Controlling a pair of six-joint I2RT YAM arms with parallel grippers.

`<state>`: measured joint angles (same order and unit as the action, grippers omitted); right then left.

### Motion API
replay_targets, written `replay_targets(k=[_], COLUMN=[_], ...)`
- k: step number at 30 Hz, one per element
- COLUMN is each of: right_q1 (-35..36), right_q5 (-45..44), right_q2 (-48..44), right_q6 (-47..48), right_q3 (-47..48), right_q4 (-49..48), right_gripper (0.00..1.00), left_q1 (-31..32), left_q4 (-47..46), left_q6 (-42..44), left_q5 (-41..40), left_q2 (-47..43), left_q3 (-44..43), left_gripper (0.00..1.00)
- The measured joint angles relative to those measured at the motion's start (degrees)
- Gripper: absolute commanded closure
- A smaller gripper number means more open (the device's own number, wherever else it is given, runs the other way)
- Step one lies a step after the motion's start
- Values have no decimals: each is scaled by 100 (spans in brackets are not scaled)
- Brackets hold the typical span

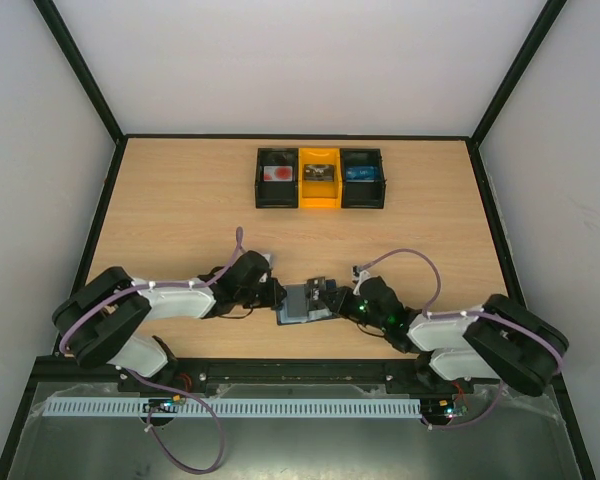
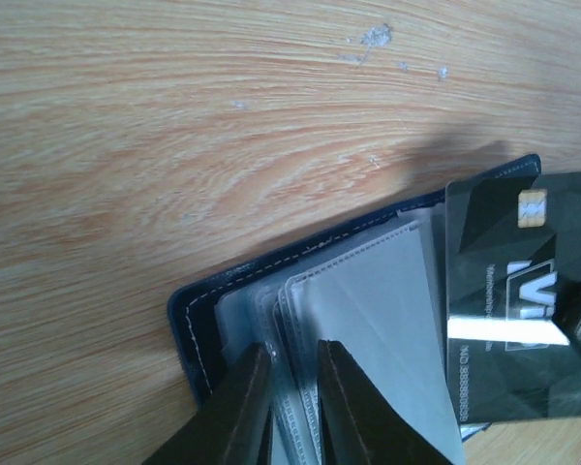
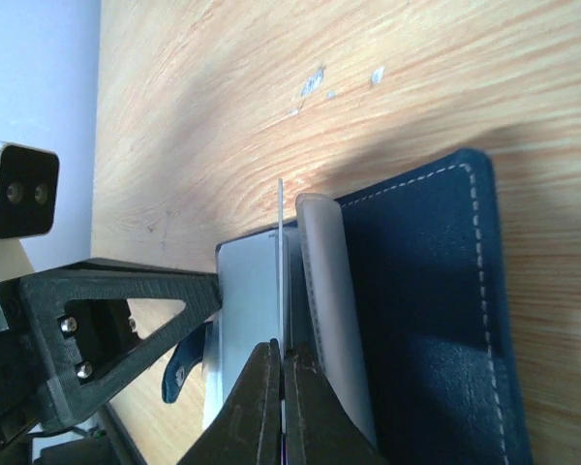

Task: Take the credit cards out of the card holder

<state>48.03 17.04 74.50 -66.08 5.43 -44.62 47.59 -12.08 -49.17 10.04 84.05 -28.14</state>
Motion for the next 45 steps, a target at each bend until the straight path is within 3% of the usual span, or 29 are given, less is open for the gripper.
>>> replay_targets(k=[10, 19, 25, 31, 41, 45], right_q1=[-2, -2, -2, -2, -2, -2], right_q5=[-380, 22, 1023, 2120, 3108, 3261], right_q2=[-1003, -2188, -2765, -3239, -3759, -3659], right_q6=[1032, 1875, 1963, 1714, 1235, 1139], right_q3=[516, 1296, 1233, 984, 820, 820], right_q4=[1980, 3405, 3447, 2837, 1937, 1749], right_gripper=[98, 98, 98, 98, 98, 98], left_q1=[0, -37, -66, -70, -79, -81], left_q4=[796, 1416, 1792, 2070, 2061, 2057], left_q6=[138, 562, 949, 1143, 1294, 1357], left_q5=[63, 105, 579, 1152, 2083, 2345], left_q2=[-446, -1681, -2597, -3379, -3644, -3539], left_q3=[-417, -782, -968, -970, -962, -962], left_gripper=[38, 31, 31, 30, 49, 62])
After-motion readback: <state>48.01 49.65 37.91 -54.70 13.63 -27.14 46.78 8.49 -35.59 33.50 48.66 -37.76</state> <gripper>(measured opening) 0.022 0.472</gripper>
